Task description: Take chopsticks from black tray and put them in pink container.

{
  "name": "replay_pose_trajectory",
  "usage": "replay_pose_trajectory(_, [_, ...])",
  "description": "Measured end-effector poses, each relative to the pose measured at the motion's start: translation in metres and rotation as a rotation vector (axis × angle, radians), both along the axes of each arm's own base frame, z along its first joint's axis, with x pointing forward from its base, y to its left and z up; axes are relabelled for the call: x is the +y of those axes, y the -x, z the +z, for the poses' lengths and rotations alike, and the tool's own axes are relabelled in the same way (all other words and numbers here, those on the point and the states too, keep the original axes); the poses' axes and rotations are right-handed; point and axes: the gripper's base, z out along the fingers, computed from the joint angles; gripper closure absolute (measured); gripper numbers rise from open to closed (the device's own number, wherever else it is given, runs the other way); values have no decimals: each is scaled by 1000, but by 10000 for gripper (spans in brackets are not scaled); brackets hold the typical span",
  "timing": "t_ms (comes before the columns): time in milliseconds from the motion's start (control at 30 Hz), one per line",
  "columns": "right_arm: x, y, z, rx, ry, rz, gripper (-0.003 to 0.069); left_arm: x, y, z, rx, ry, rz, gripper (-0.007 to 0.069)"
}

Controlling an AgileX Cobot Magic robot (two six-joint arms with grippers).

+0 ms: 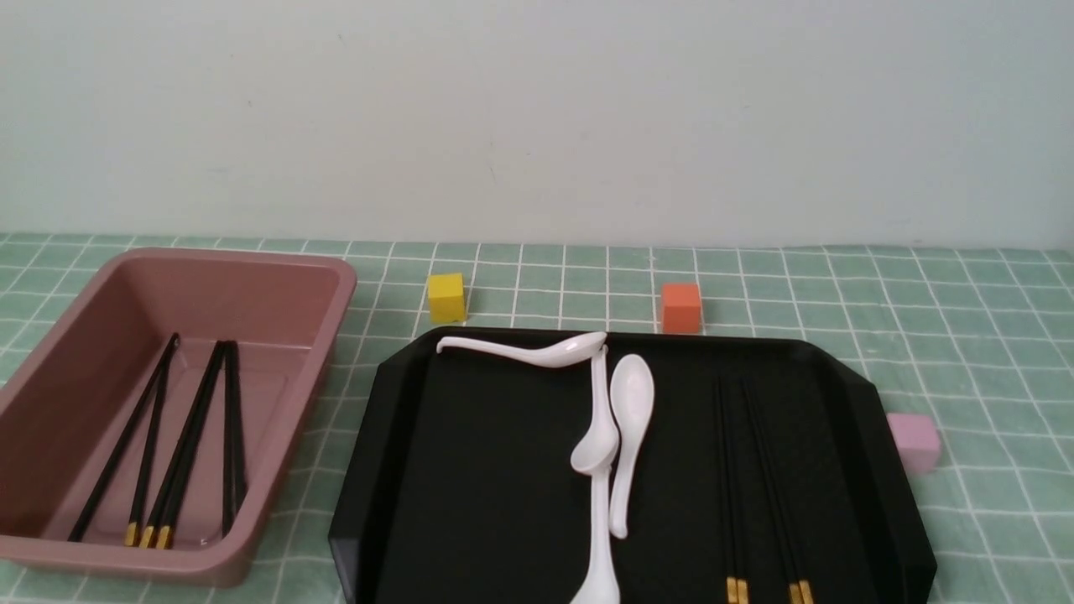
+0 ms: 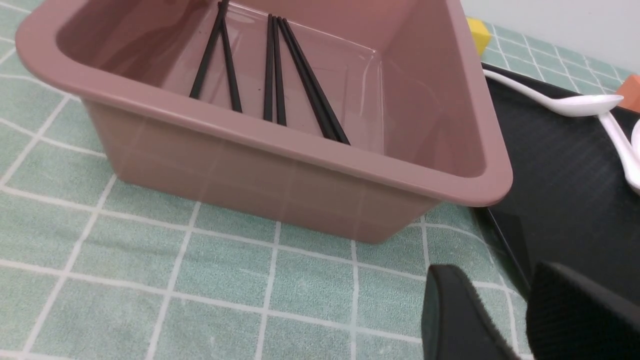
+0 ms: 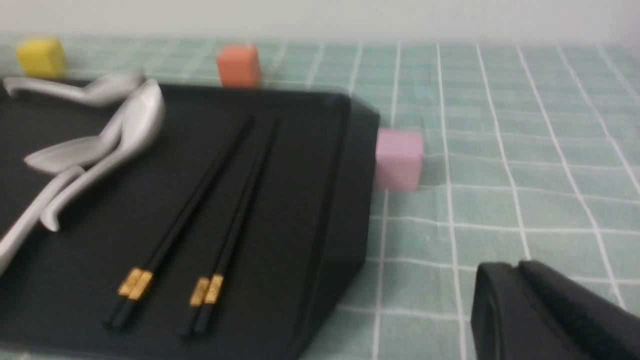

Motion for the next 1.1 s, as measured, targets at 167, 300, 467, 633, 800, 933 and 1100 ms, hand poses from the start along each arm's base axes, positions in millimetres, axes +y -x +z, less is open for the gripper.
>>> replay_pose_trajectory(167, [0, 0, 0, 8, 4, 1, 591, 0, 0, 0, 0, 0, 0, 386])
replay_pose_trajectory(300, [0, 0, 0, 9, 4, 1, 585, 0, 0, 0, 0, 0, 0, 386])
replay_pose_trajectory(467, [0, 0, 0, 9, 4, 1, 578, 0, 0, 0, 0, 0, 0, 386])
replay_pose_trajectory(633, [0, 0, 0, 9, 4, 1, 571, 0, 0, 0, 0, 0, 0, 386])
replay_pose_trajectory(800, [0, 0, 0, 9, 4, 1, 563, 0, 0, 0, 0, 0, 0, 386])
replay_pose_trajectory(933, [0, 0, 0, 9, 4, 1, 559, 0, 0, 0, 0, 0, 0, 386])
replay_pose_trajectory(1100, [0, 0, 0, 9, 5, 1, 554, 0, 0, 0, 0, 0, 0, 386])
